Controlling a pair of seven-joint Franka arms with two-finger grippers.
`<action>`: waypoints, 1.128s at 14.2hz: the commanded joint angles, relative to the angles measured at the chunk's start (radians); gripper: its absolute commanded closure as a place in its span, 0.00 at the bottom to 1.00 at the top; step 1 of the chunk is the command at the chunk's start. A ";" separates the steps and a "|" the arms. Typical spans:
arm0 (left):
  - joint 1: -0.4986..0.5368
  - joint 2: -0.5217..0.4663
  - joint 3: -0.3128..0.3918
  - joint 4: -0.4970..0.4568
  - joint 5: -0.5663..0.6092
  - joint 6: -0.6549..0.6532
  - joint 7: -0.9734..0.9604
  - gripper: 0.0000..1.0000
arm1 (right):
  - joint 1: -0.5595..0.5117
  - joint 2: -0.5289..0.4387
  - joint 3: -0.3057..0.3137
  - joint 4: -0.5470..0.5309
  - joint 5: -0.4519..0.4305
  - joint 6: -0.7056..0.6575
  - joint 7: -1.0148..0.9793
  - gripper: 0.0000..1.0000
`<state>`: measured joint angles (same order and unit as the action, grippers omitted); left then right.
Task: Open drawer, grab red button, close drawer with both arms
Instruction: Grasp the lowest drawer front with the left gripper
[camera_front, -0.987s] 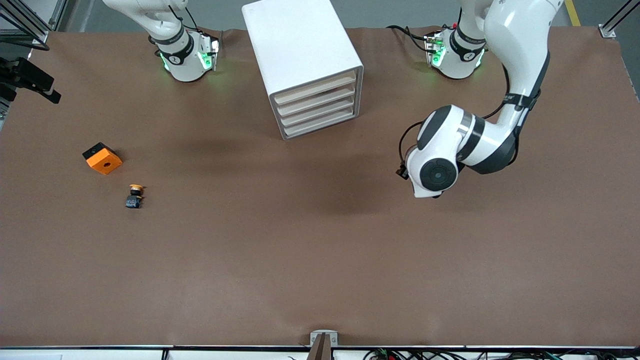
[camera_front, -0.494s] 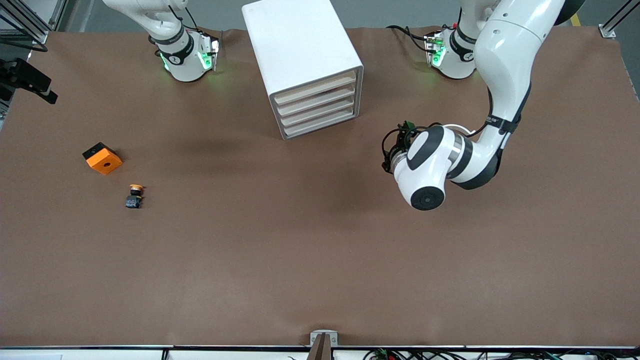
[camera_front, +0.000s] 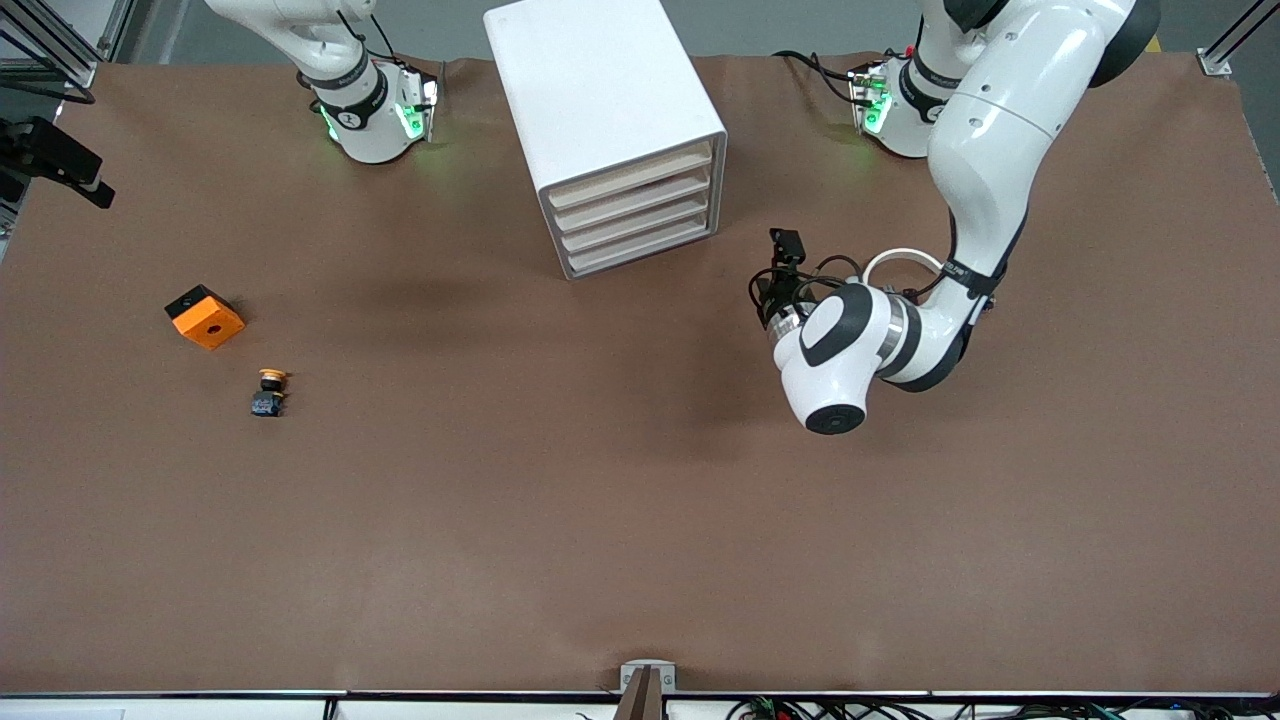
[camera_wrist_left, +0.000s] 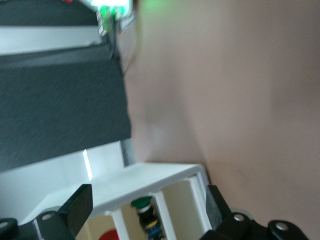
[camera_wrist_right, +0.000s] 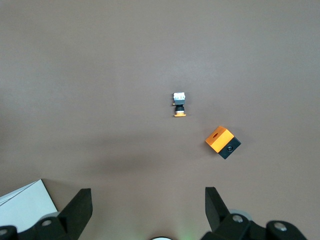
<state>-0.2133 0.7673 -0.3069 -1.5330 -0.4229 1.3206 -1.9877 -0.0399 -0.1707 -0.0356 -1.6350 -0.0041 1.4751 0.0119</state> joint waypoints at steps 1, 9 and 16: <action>-0.003 0.044 -0.006 0.037 -0.095 -0.058 -0.091 0.00 | -0.008 -0.004 0.006 0.000 -0.010 0.001 0.000 0.00; -0.043 0.145 -0.012 0.073 -0.264 -0.097 -0.287 0.00 | -0.005 -0.006 0.008 0.000 -0.010 0.002 0.000 0.00; -0.093 0.148 -0.012 0.068 -0.307 -0.130 -0.349 0.21 | -0.005 -0.006 0.008 0.001 -0.008 0.001 0.000 0.00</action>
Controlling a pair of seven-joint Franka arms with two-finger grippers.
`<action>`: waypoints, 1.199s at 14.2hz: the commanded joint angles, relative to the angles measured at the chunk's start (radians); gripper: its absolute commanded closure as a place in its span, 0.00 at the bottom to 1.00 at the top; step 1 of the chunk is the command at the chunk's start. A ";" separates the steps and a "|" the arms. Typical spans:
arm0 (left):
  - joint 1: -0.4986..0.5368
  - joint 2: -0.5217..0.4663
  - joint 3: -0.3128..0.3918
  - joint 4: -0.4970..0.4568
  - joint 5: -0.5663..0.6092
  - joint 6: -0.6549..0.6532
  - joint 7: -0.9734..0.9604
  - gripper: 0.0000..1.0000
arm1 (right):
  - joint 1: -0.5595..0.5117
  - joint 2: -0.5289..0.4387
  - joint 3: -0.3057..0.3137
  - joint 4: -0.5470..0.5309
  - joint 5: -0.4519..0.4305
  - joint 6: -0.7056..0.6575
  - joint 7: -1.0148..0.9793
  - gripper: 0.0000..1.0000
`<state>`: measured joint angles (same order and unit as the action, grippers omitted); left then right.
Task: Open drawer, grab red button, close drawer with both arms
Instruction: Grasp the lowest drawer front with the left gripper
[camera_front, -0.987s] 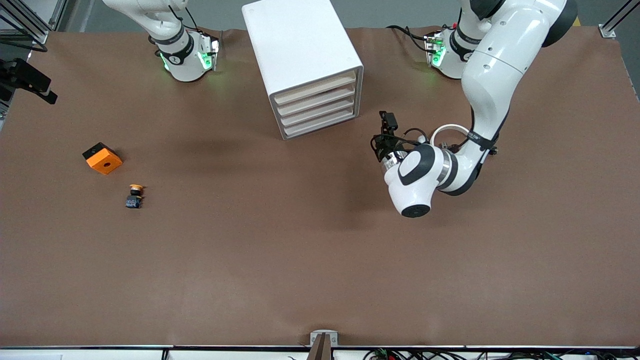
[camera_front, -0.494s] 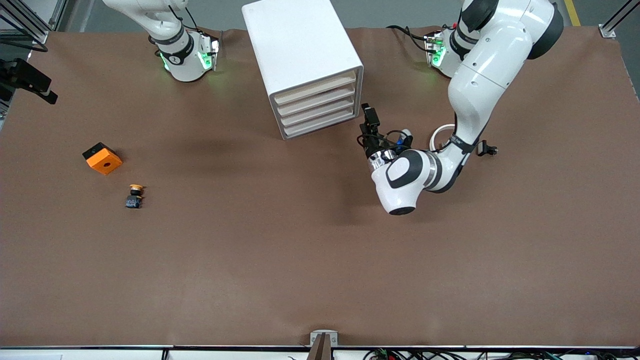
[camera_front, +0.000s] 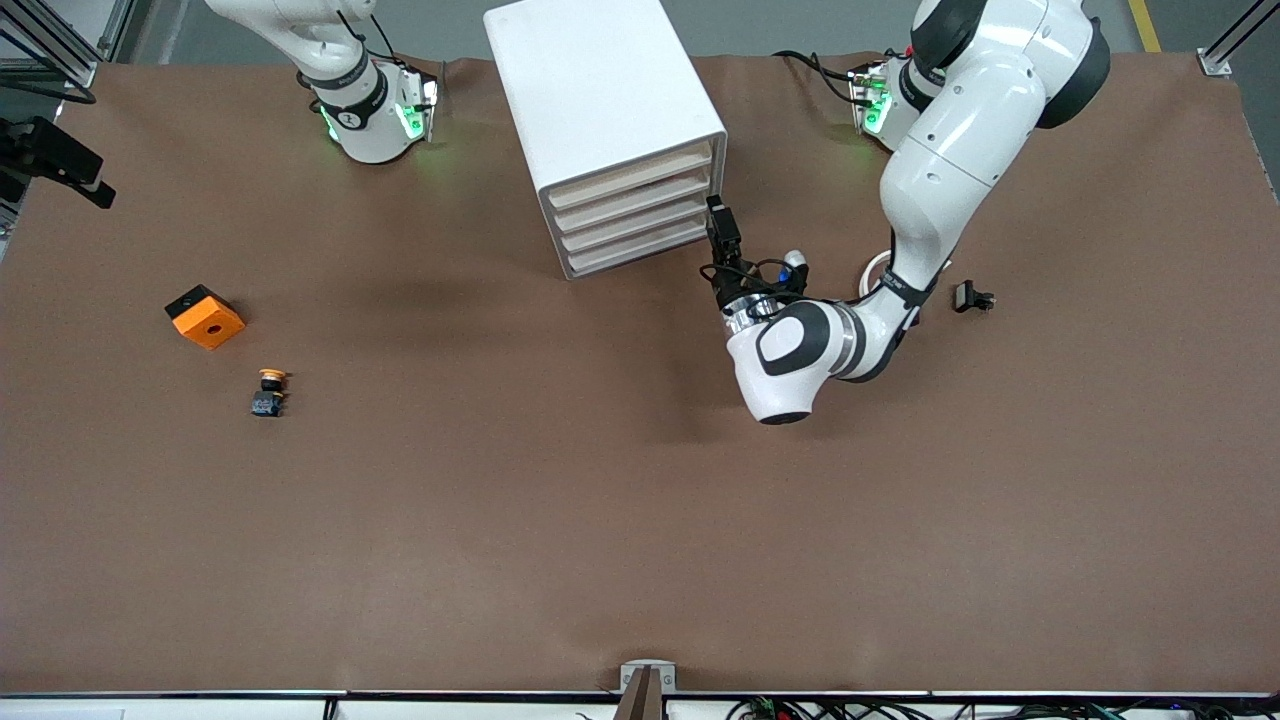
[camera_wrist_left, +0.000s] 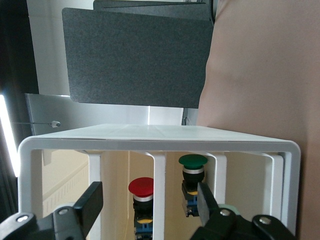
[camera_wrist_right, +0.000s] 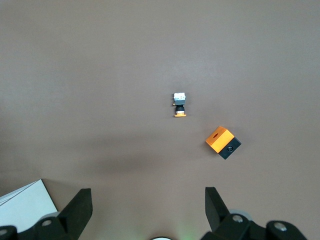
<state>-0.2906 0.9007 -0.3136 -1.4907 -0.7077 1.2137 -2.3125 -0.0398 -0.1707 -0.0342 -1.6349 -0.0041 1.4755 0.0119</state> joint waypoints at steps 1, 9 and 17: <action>-0.027 0.015 -0.005 0.026 -0.030 -0.023 -0.025 0.30 | -0.005 -0.006 0.008 0.001 -0.008 0.002 0.000 0.00; -0.082 0.023 -0.005 0.024 -0.041 -0.022 -0.015 0.47 | -0.008 -0.007 0.005 -0.002 -0.007 0.000 0.000 0.00; -0.093 0.027 -0.004 0.015 0.005 -0.019 -0.001 0.55 | -0.006 -0.007 0.005 -0.002 -0.007 0.002 0.000 0.00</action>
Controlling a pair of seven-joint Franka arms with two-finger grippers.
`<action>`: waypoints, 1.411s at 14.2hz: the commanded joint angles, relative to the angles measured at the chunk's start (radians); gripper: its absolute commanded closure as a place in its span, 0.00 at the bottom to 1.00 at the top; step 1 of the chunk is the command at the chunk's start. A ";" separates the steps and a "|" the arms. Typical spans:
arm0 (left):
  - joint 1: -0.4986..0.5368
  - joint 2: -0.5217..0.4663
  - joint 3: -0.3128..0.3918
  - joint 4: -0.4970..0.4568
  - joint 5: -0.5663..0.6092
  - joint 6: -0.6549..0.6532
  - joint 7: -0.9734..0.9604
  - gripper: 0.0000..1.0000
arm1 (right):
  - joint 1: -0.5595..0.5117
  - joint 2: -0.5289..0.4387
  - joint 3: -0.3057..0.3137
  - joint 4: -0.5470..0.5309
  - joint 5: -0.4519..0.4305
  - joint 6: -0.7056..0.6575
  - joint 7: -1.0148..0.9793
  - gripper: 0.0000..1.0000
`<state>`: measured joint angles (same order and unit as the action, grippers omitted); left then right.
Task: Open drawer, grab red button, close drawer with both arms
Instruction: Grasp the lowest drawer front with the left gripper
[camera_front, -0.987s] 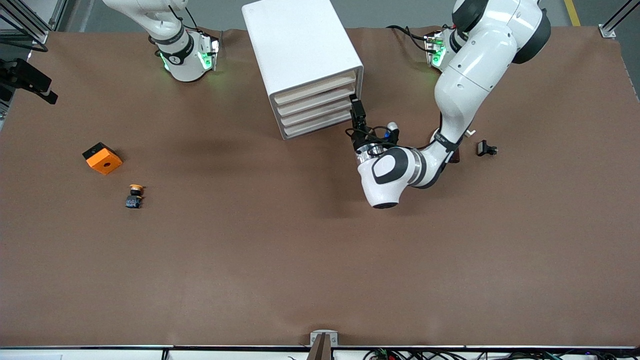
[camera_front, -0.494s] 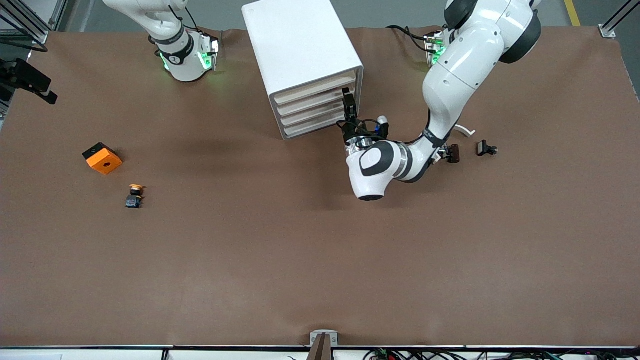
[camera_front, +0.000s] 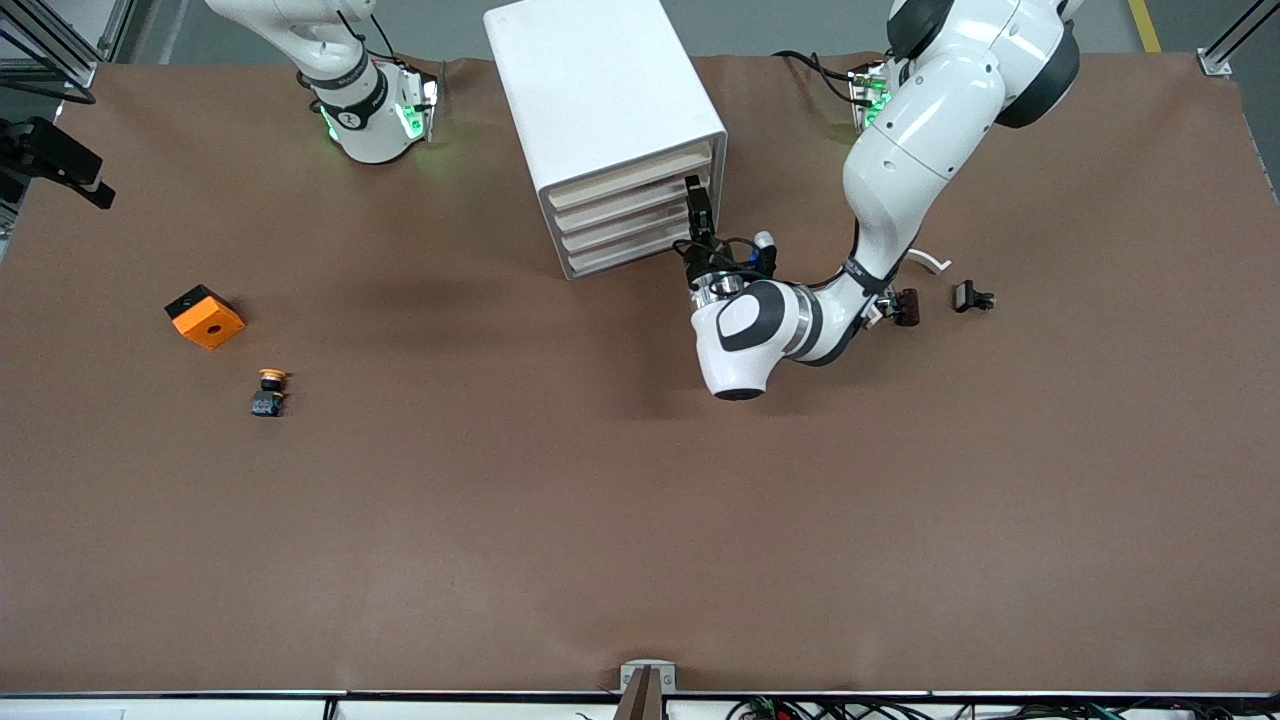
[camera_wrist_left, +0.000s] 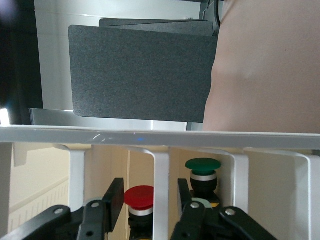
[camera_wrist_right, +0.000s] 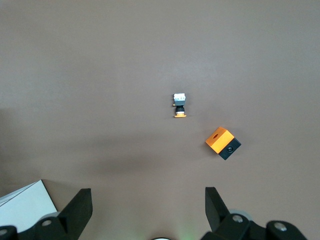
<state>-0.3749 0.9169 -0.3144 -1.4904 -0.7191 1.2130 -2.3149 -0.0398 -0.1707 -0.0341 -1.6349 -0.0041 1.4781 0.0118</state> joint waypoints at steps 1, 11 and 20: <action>-0.015 0.011 -0.003 0.013 0.015 -0.018 0.002 0.55 | -0.006 -0.007 0.005 -0.002 -0.007 -0.001 0.000 0.00; -0.041 0.011 -0.003 -0.005 0.021 -0.018 0.005 0.73 | -0.005 -0.007 0.007 0.000 -0.007 -0.004 0.000 0.00; -0.041 0.011 0.008 0.001 0.032 -0.018 0.003 0.80 | -0.008 -0.004 0.005 0.007 -0.007 -0.007 0.014 0.00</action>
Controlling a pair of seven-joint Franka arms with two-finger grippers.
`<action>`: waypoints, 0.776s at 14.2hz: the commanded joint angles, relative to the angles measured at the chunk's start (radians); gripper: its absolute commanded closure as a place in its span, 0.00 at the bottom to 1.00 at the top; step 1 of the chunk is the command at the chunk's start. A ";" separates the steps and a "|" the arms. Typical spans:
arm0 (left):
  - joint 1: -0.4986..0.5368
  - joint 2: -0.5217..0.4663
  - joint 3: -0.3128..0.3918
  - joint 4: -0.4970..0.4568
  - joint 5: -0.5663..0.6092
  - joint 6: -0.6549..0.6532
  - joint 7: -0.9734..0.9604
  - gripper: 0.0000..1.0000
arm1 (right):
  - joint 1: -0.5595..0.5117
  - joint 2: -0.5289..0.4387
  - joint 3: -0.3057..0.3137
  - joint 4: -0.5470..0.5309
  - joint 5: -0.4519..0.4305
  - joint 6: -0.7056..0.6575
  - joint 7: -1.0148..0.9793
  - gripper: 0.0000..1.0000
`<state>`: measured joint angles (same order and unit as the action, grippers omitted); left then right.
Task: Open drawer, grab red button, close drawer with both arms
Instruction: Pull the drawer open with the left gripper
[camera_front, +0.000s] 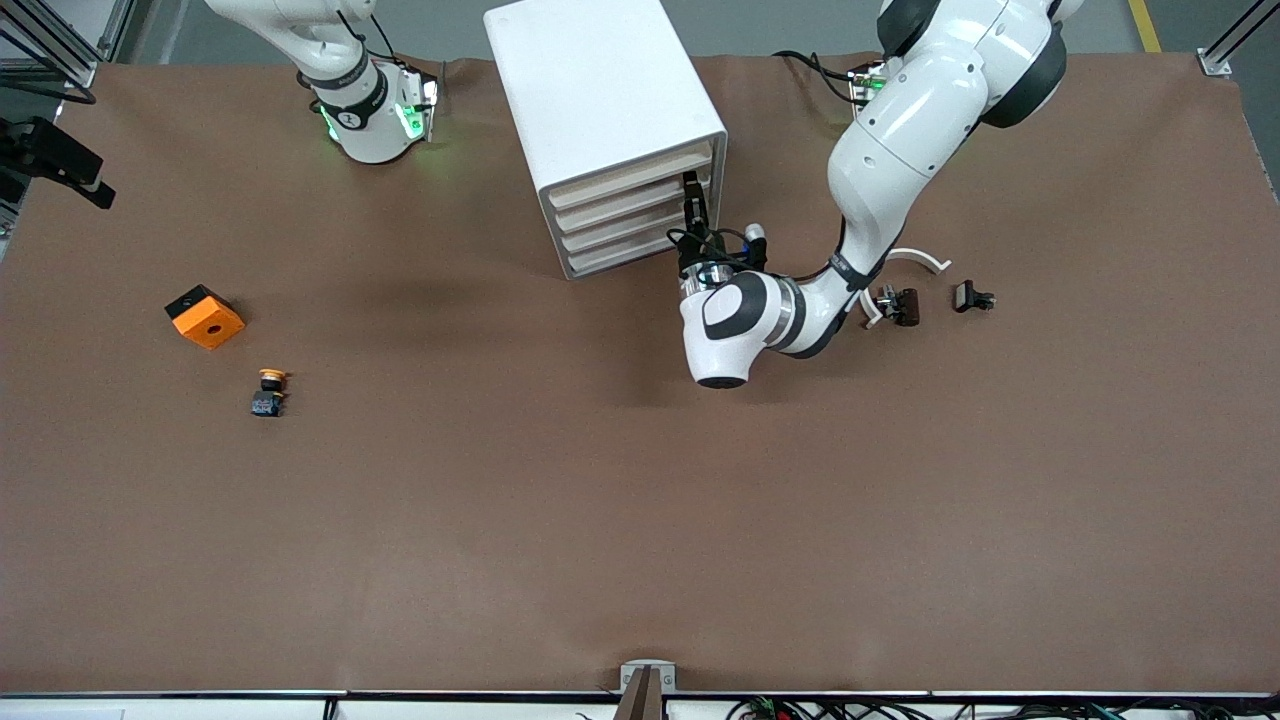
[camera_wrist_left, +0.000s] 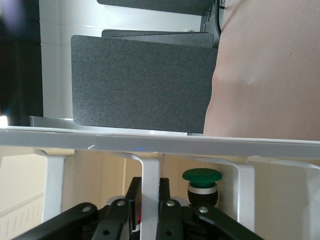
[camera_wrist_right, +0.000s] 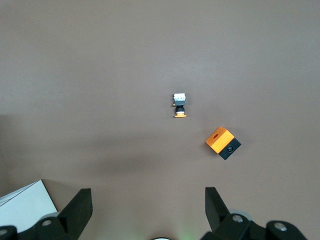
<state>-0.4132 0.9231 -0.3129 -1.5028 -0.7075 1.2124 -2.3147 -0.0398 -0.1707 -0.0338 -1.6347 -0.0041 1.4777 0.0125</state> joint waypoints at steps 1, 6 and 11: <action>0.001 0.006 0.009 0.015 0.023 -0.017 0.003 0.80 | -0.009 -0.003 0.005 0.012 -0.007 -0.005 0.014 0.00; 0.017 0.003 0.035 0.021 0.054 -0.016 0.003 0.81 | -0.014 0.011 0.005 0.026 -0.010 -0.002 0.001 0.00; 0.027 -0.001 0.038 0.027 0.053 -0.019 0.003 0.83 | -0.006 0.042 0.003 0.030 -0.007 0.003 -0.002 0.00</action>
<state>-0.3805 0.9226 -0.2908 -1.4829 -0.6792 1.1999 -2.3148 -0.0403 -0.1560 -0.0365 -1.6307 -0.0041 1.4835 0.0126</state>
